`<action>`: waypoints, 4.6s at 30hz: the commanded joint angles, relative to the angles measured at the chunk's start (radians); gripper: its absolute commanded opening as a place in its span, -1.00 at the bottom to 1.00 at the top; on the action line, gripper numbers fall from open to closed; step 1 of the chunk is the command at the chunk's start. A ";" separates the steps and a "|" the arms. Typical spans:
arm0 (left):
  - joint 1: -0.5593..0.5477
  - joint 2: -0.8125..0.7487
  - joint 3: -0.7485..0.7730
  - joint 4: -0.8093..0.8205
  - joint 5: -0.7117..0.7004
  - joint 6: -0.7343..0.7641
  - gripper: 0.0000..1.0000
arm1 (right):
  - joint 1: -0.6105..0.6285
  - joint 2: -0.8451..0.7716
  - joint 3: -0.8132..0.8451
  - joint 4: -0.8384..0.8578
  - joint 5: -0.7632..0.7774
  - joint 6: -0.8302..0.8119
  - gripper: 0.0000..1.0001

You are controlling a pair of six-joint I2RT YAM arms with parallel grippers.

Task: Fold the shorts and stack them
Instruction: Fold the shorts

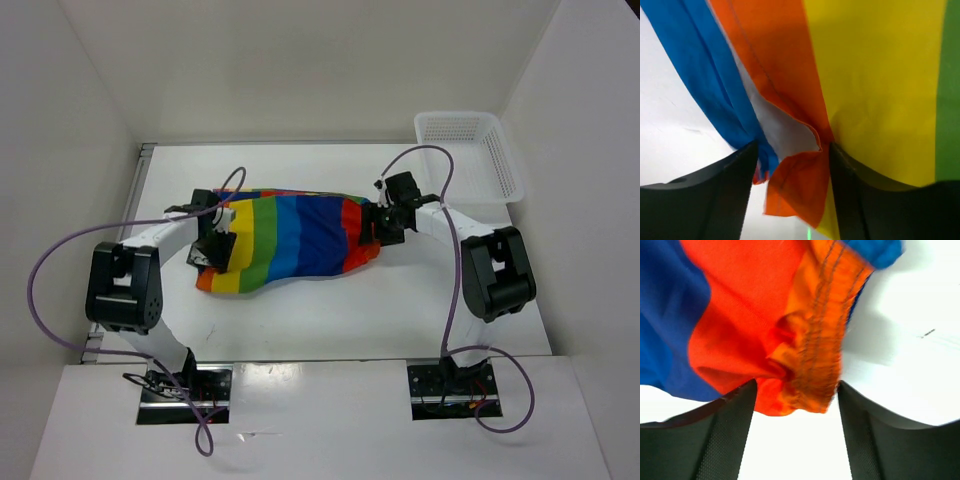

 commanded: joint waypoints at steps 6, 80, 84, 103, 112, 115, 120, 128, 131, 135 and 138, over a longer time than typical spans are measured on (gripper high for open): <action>0.107 -0.139 0.082 -0.044 -0.075 0.006 0.47 | -0.016 -0.013 0.028 -0.016 -0.086 -0.055 0.55; 0.119 0.526 0.857 0.195 0.158 0.006 -0.75 | -0.035 -0.028 -0.117 0.104 -0.044 0.146 0.62; 0.128 0.603 0.907 0.195 0.140 0.006 -0.77 | -0.035 -0.077 -0.141 0.156 -0.089 0.209 0.62; 0.128 0.591 0.872 0.223 0.109 0.006 -0.64 | -0.044 0.179 -0.040 0.194 -0.193 0.380 -0.05; 0.128 0.499 0.881 0.181 -0.003 0.006 -0.40 | -0.053 0.153 -0.026 0.164 -0.127 0.386 -0.76; 0.128 0.455 0.892 0.132 -0.014 0.006 -0.06 | -0.053 0.153 0.021 0.122 -0.127 0.355 -0.97; 0.128 0.418 0.829 0.039 0.090 0.006 0.36 | -0.087 0.092 0.078 0.015 -0.087 0.288 -1.00; 0.011 0.355 0.746 0.009 0.437 0.006 0.48 | -0.127 0.079 0.212 -0.214 0.022 0.133 -1.00; -0.153 0.298 0.733 -0.045 0.590 0.006 0.45 | -0.127 0.088 0.201 -0.198 0.000 0.145 -1.00; -0.227 0.353 0.688 -0.099 0.624 0.006 0.45 | -0.127 0.098 0.190 -0.151 -0.034 0.166 -1.00; -0.267 0.402 0.659 -0.233 0.603 0.006 0.43 | -0.136 0.098 0.190 -0.151 -0.011 0.176 -1.00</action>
